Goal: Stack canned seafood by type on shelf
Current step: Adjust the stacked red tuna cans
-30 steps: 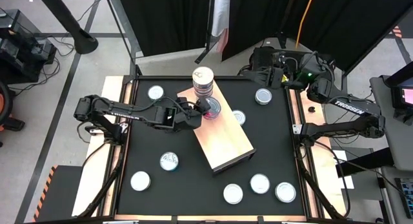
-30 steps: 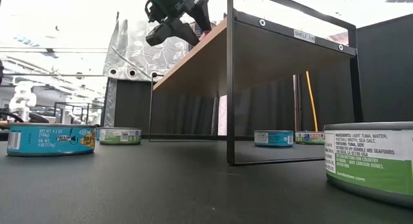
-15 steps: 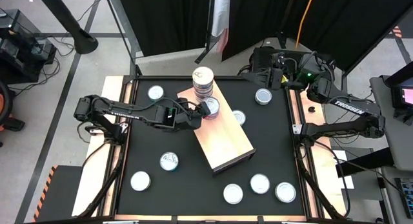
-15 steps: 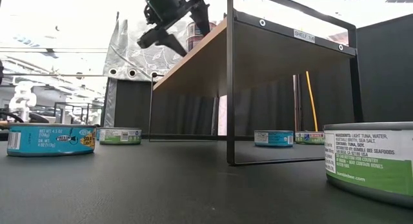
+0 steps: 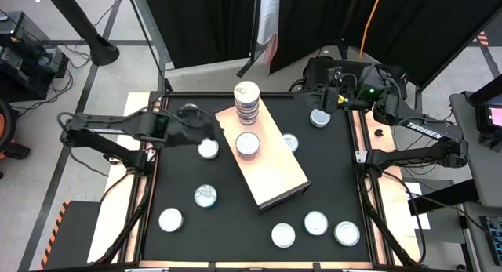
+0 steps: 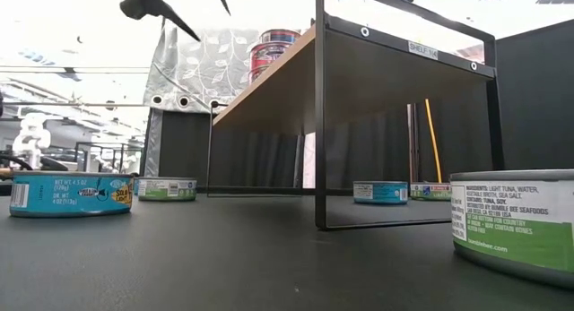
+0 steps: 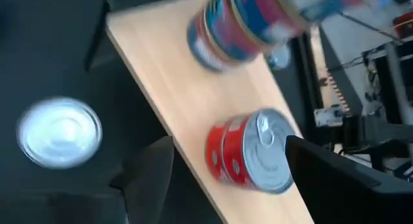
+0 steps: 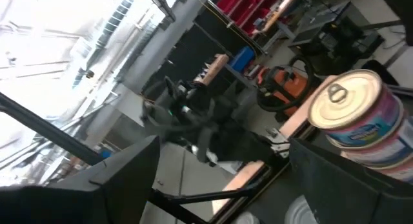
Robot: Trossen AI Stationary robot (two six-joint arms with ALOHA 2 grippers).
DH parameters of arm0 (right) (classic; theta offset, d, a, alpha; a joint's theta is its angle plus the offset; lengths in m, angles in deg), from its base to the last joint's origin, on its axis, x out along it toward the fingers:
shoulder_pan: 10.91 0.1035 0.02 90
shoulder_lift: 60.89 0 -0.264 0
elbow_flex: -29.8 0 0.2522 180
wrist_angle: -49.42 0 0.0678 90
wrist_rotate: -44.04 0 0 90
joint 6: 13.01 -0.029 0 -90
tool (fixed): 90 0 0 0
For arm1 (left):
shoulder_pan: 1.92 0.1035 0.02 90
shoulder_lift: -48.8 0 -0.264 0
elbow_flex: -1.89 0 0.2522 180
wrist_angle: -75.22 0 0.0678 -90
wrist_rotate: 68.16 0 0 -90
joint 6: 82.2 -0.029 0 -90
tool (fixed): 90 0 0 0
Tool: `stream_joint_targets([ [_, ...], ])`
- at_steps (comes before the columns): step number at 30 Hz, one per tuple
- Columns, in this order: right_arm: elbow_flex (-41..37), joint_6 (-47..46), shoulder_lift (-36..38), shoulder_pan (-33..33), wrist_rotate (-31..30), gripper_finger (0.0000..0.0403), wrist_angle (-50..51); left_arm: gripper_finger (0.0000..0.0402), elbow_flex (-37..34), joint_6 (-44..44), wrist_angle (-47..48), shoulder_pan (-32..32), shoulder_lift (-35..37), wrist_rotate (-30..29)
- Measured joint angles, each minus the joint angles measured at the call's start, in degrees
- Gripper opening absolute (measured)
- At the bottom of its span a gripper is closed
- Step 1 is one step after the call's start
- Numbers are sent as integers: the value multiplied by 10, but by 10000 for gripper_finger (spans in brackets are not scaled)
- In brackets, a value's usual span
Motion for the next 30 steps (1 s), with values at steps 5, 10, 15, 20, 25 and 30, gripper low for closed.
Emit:
stream_joint_targets([
  [5, 0, -14, -3, 1, 0, 336, 16, 280, 0, -97, -1, 3, 27, 70],
  [10, 0, -19, -2, 2, -1, 336, 13, 240, -10, -303, -17, -119, -11, 20],
  [15, 0, -17, -2, 2, -28, 336, 13, 169, -22, -391, -66, -170, -90, -110],
  [20, 0, -17, -2, 2, -31, 336, 13, 94, -30, -373, -108, -170, -158, -114],
  [25, 0, -9, -3, 2, -31, 336, 13, 48, -30, -338, -128, -161, -191, -146],
  [30, 0, 2, -3, 2, -31, 336, 14, 36, -30, -333, -144, -144, -220, -149],
])
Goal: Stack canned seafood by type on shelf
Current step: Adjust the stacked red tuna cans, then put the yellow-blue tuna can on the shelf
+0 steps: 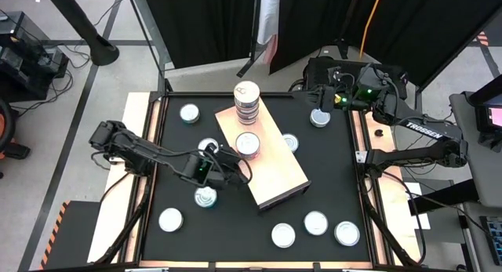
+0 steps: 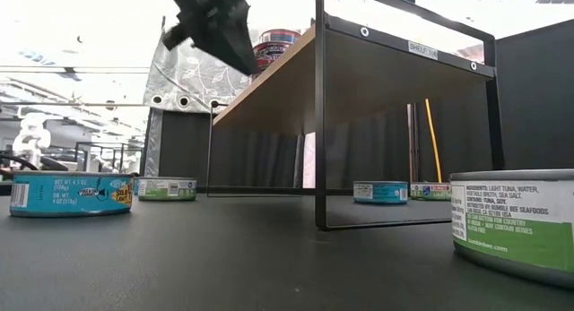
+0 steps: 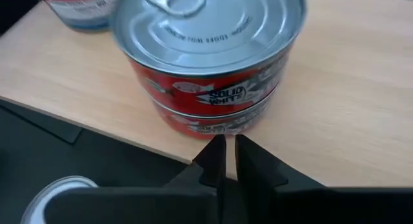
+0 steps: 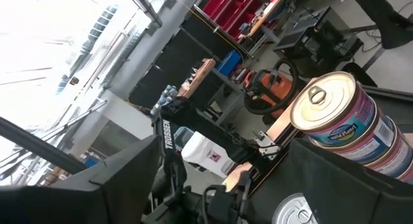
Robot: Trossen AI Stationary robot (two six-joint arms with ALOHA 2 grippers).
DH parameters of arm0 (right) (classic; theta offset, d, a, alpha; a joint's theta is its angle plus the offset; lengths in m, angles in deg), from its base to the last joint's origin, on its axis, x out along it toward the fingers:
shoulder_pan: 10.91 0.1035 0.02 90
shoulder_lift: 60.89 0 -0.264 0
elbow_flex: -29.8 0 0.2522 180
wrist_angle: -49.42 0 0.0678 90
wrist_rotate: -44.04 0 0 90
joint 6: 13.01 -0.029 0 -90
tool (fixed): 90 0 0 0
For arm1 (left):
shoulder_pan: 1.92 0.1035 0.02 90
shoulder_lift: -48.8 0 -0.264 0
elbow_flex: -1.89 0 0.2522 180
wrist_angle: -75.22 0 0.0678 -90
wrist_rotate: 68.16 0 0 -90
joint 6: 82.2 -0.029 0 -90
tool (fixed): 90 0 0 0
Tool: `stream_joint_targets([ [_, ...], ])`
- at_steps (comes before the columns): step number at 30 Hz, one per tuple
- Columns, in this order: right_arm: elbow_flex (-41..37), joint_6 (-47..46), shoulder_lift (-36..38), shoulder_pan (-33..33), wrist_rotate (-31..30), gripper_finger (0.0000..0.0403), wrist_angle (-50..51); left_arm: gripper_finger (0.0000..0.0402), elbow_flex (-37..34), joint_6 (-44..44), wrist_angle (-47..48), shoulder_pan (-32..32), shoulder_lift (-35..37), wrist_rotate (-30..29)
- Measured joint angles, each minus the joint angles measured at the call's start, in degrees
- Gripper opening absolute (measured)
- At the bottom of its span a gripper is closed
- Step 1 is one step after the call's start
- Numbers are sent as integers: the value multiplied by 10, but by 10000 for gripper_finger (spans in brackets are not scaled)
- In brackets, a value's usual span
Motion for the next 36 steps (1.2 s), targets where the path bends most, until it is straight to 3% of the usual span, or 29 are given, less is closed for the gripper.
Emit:
stream_joint_targets([
  [16, 0, 9, 0, 0, 65, 336, 0, 36, 0, -1, -56, 91, -25, -4],
  [21, 0, 7, 8, 0, 95, 336, 7, 36, 9, -1, -58, 84, 18, 45],
  [25, 0, 30, 29, -1, 91, 336, 76, 36, 11, -3, -42, 53, 63, 81],
  [28, 1, 91, 36, -1, 66, 333, 198, 36, 12, 61, 33, 31, 90, 71],
  [30, -6, 142, 25, -1, 61, 321, 281, 36, 12, 112, 97, 19, 101, 55],
  [32, -37, 185, 12, -1, 64, 296, 300, 36, 11, 146, 132, 13, 105, 45],
  [36, -117, 211, -16, -1, 66, 215, 219, 36, 11, 153, 138, 11, 114, 43],
])
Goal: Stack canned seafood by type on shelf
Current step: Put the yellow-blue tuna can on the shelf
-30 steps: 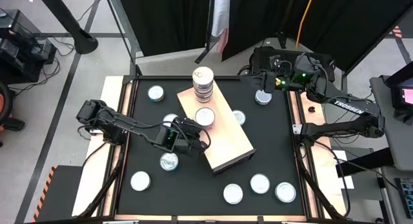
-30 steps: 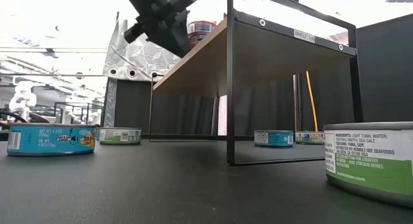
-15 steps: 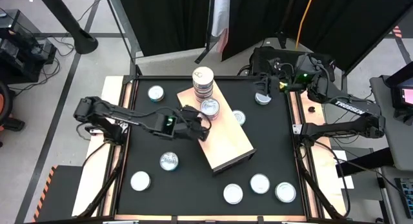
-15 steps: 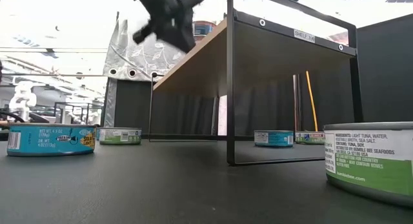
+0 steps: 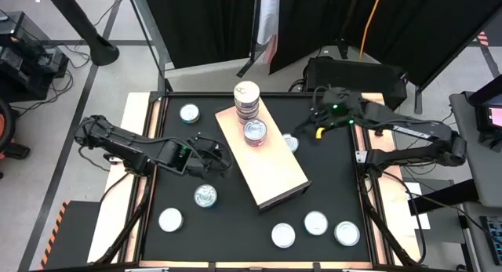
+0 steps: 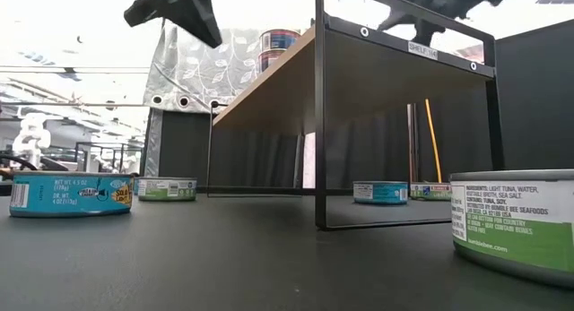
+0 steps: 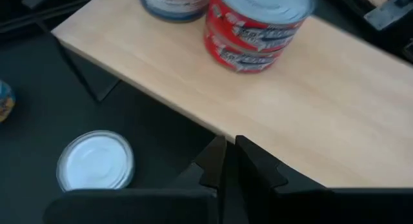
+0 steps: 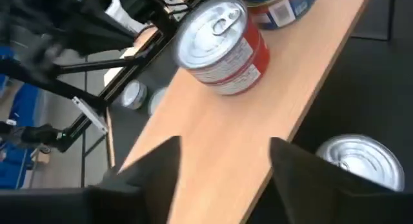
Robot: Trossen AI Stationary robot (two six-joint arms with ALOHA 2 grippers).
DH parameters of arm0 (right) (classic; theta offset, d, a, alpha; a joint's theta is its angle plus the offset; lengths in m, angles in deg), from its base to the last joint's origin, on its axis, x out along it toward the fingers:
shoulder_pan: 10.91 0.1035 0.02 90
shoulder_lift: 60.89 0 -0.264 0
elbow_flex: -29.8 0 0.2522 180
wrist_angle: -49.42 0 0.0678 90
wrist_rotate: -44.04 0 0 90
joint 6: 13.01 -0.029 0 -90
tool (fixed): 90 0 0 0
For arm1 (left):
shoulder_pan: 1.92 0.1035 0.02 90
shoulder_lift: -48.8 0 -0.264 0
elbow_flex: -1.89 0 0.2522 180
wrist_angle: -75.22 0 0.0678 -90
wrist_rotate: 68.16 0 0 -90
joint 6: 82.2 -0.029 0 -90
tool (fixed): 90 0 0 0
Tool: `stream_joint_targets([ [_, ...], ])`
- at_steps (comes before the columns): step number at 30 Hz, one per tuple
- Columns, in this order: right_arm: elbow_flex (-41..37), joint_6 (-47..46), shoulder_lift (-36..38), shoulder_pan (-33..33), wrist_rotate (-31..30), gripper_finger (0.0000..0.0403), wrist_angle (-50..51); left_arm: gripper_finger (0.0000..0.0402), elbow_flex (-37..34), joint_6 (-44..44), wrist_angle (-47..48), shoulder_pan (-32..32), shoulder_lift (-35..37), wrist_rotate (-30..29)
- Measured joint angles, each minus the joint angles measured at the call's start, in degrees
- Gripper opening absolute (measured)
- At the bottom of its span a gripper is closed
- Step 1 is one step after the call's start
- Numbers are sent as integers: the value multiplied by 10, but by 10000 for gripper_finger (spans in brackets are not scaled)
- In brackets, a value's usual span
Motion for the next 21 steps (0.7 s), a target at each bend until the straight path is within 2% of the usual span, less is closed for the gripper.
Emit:
stream_joint_targets([
  [4, -47, -9, -28, -2, -4, 114, -71, 36, 0, 15, 1, -4, 4, 3],
  [7, -46, -14, -41, -2, -2, 40, -86, 36, 0, 68, 22, -6, 5, 4],
  [9, -35, -18, -39, -2, -4, 11, -82, 36, 0, 97, 17, -6, 14, 9],
  [12, 3, -34, -31, -2, -29, 13, -67, 36, 0, 133, 1, 4, 41, 8],
  [16, 54, -55, -31, -4, -70, 10, 18, 36, 0, 147, -19, 27, 87, -17],
  [21, 102, -138, -30, 8, -79, 1, 140, 36, 0, 121, 6, 105, 152, -2],
])
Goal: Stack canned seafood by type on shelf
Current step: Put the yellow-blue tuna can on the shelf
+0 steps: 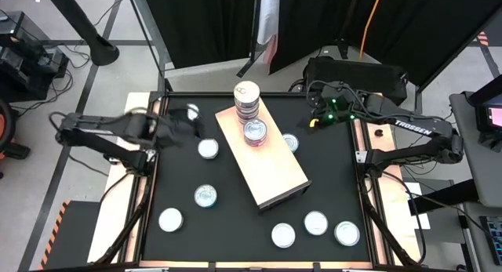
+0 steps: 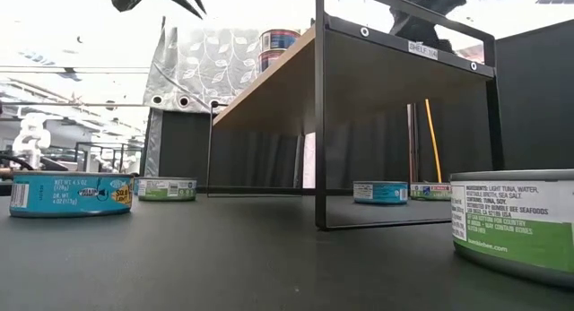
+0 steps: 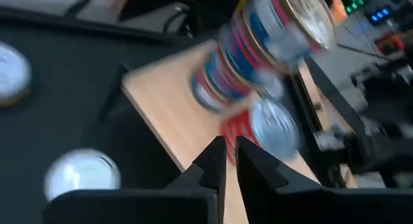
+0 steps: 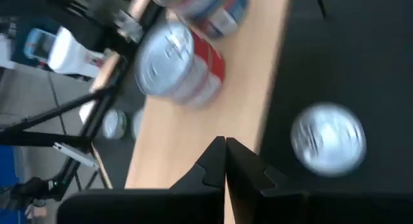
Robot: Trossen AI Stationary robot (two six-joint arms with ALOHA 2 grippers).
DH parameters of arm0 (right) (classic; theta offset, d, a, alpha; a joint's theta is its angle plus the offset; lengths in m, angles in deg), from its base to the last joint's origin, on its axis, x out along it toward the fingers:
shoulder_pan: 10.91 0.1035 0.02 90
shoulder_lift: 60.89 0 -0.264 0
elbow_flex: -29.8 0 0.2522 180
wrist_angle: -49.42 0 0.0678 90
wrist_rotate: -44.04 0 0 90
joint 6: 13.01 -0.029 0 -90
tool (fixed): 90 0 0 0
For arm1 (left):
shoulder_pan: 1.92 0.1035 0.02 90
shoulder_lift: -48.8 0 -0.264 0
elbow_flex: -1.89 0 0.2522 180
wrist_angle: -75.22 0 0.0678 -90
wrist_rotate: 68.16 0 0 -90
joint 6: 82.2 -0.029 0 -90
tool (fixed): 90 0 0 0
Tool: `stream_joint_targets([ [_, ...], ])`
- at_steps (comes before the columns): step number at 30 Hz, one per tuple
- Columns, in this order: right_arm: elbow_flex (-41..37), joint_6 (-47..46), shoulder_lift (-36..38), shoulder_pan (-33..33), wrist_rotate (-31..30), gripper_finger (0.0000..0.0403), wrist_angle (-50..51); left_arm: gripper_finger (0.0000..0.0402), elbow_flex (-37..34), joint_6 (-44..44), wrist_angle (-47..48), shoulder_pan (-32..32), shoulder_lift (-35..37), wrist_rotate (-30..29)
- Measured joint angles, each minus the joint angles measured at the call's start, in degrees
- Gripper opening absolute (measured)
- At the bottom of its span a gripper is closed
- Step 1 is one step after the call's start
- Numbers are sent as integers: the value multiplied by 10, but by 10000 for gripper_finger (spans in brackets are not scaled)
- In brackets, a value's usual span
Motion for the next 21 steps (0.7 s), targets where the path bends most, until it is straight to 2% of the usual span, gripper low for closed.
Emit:
stream_joint_targets([
  [5, 19, -15, 2, 35, -27, 3, 102, 36, 0, -90, 76, 120, 26, 58],
  [9, 20, -48, 1, 50, -35, 4, 169, 36, 0, -185, 89, 186, 28, 150],
  [12, 20, -110, 1, 55, -68, 4, 219, 36, 0, -219, 88, 194, 27, 204],
  [15, 20, -159, 1, 51, -116, 4, 271, 36, 0, -224, 93, 187, 28, 220],
  [21, 20, -104, 1, 33, -127, 4, 347, 36, 0, -195, 100, 170, 29, 236],
])
